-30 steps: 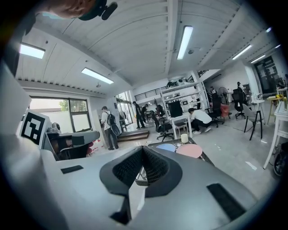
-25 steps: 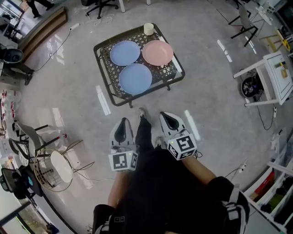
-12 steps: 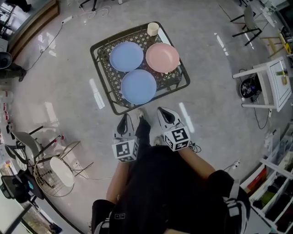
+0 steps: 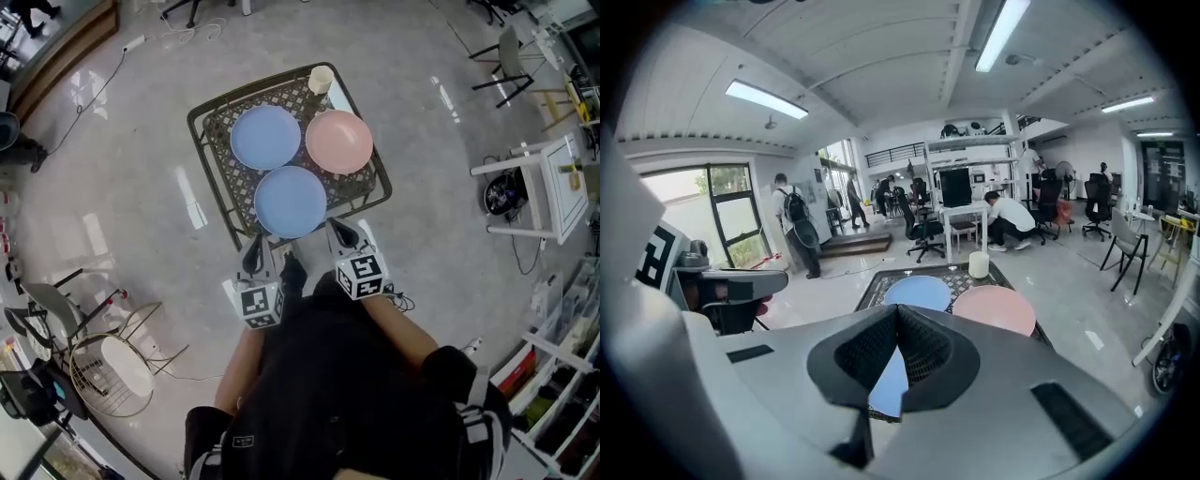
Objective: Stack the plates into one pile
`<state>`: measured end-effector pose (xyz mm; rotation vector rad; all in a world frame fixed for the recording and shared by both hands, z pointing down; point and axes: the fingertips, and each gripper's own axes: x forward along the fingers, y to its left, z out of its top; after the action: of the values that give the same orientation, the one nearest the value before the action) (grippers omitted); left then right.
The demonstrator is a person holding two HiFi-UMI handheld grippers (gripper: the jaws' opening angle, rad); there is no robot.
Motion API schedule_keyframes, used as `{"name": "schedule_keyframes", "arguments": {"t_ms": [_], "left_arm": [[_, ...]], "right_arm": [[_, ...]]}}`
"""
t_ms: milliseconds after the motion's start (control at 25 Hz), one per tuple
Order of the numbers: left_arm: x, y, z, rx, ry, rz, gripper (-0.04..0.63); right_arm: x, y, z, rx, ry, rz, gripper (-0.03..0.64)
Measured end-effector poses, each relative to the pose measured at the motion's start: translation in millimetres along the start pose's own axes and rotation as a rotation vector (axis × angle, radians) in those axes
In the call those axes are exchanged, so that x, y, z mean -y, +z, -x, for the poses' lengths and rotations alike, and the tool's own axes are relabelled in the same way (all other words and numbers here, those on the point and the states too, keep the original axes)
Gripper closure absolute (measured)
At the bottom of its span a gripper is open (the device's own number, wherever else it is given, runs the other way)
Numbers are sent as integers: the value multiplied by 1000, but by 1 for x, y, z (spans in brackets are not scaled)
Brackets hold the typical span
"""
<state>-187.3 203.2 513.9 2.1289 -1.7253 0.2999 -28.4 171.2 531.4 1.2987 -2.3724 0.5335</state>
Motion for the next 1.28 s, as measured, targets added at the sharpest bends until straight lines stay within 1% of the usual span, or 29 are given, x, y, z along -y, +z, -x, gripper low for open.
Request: {"name": "schedule_keyframes", "arguments": {"t_ms": [200, 400, 600, 720, 840, 1040, 1200, 1280], "left_arm": [[-10, 3, -18, -24, -10, 7, 578], [-6, -8, -41, -60, -7, 23, 580], [-10, -26, -63, -83, 65, 69, 580], [-17, -40, -76, -115, 104, 107, 579], [-24, -67, -88, -185, 126, 139, 578], [-41, -119, -110, -333, 145, 156, 578], [-50, -157, -124, -411, 143, 226, 577], [-53, -173, -129, -446, 147, 235, 577]], "right_arm": [[9, 7, -25, -24, -9, -33, 609], [28, 4, -48, -60, 4, -49, 609], [47, -8, -72, -111, 52, -46, 609], [53, -14, -87, -152, 81, -38, 609], [60, -28, -101, -204, 93, -21, 609], [75, -62, -125, -295, 80, -23, 609], [90, -94, -137, -371, 56, -29, 607], [95, -109, -141, -414, 50, -37, 598]]}}
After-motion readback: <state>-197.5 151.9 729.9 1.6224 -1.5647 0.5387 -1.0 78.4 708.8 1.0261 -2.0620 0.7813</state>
